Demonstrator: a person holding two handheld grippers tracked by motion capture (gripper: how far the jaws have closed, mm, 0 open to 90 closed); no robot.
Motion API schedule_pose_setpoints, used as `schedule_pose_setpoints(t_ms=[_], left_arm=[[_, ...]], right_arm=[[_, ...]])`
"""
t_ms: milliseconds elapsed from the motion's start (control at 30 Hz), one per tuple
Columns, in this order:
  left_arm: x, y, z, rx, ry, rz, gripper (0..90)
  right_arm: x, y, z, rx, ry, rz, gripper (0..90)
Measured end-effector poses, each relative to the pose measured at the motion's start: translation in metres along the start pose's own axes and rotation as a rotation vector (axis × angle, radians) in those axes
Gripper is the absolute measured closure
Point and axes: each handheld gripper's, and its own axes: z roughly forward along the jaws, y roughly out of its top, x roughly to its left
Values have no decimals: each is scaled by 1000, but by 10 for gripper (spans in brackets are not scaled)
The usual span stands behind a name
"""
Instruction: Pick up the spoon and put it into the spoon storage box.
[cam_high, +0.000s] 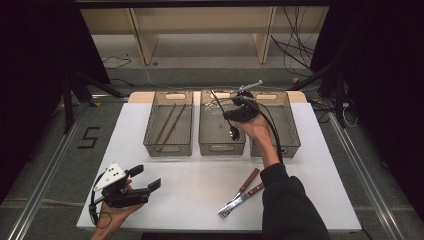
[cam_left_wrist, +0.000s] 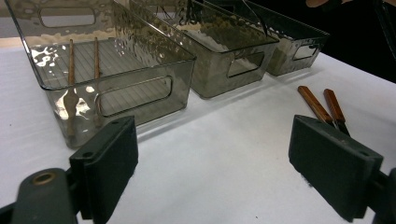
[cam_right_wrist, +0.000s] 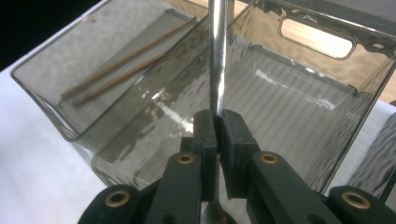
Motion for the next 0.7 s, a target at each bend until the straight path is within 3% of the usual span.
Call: schedule_pose_setpoints(t_ms=[267,367,467,700], left_arm=[[0,0,-1,-2,-1,-1,152],[0,0,-1,0,-2,0,152],[0,0,-1,-2,-2,-2,152],[0,0,-1,-5,-2,-3,152]], right_arm=[[-5,-10,11,42,-10,30,844],[-6,-13,16,79,-31,43,695],[-6,-13,13,64,-26,45,661],[-1,-12,-3,44,-23,-7,562]])
